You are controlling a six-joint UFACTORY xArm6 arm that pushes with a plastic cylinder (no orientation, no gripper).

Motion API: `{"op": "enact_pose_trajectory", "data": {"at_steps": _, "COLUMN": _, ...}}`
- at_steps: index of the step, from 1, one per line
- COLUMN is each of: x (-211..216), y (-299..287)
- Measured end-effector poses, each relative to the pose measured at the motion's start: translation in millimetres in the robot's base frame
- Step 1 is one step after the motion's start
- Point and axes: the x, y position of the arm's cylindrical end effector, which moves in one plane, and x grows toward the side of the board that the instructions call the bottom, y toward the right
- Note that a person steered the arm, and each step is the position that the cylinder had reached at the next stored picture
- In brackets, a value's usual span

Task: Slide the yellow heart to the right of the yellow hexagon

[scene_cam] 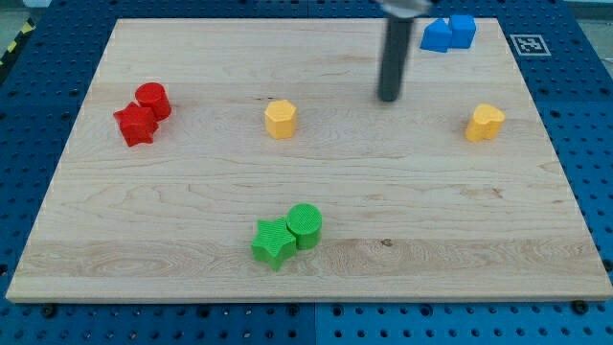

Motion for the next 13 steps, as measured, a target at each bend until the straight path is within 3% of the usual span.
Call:
{"op": "enact_pose_trajectory", "data": {"at_steps": 2, "x": 11, "y": 154}}
{"op": "enact_pose_trajectory", "data": {"at_steps": 3, "x": 51, "y": 172}}
{"op": "enact_pose_trajectory", "data": {"at_steps": 4, "x": 68, "y": 136}}
{"op": "enact_pose_trajectory", "data": {"at_steps": 5, "x": 59, "y": 55}}
{"op": "enact_pose_trajectory", "data": {"at_steps": 7, "x": 42, "y": 46}}
{"op": "enact_pose_trajectory", "data": {"at_steps": 10, "x": 42, "y": -66}}
{"op": "enact_pose_trajectory", "data": {"at_steps": 12, "x": -3, "y": -87}}
{"op": "enact_pose_trajectory", "data": {"at_steps": 13, "x": -3, "y": -86}}
